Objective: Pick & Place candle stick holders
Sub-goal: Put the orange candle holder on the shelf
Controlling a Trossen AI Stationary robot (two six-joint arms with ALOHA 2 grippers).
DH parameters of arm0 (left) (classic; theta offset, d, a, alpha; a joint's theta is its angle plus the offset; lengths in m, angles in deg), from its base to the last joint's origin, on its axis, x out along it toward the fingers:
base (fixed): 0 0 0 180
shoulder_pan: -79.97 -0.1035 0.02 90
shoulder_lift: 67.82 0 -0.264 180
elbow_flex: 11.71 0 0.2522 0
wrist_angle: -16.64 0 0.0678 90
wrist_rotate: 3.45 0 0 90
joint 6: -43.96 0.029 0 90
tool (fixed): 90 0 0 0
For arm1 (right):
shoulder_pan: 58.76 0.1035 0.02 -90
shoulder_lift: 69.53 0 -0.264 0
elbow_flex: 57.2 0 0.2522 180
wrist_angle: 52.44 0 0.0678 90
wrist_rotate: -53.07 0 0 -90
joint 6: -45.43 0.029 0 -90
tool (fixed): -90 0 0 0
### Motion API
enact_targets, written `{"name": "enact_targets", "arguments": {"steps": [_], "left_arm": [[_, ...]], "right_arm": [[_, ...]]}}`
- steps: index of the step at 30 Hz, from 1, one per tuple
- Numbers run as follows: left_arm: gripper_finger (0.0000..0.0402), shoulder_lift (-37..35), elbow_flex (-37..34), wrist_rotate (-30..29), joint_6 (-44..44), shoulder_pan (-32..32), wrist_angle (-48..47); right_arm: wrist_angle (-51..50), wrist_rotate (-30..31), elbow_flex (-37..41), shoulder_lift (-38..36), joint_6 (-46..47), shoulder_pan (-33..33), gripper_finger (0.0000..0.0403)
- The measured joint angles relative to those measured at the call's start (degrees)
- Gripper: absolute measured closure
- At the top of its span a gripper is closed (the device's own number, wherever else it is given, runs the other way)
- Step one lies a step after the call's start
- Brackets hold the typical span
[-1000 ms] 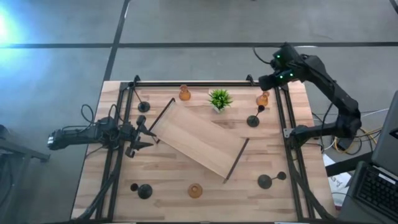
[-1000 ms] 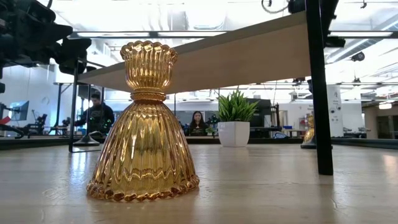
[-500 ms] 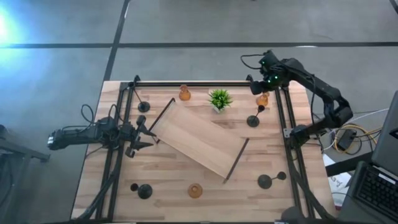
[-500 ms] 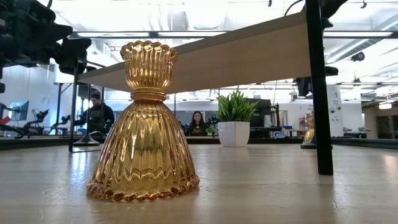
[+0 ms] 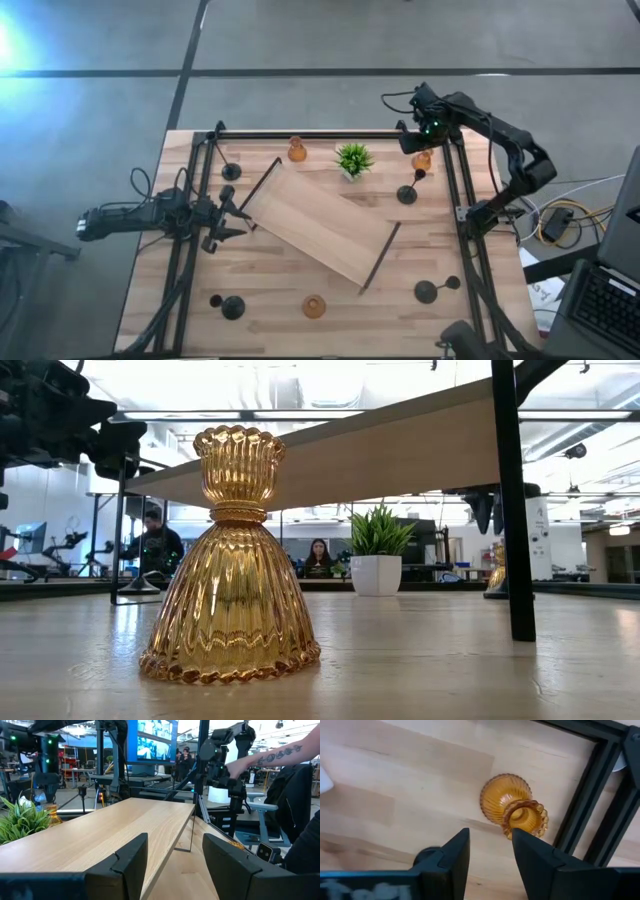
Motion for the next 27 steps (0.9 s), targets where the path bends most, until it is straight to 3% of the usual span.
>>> {"name": "enact_targets", "arguments": {"steps": [17,27], "left_arm": [[0.0207,0.0,0.0,0.0,0.0,0.0,0.0],[0.0207,0.0,0.0,0.0,0.0,0.0,0.0]], "right_arm": [[0.1,1.3,1.1,2.6,0.7,-0.5,0.0309],[3.4,1.3,5.1,4.2,0.6,-0.5,0.0317]]}}
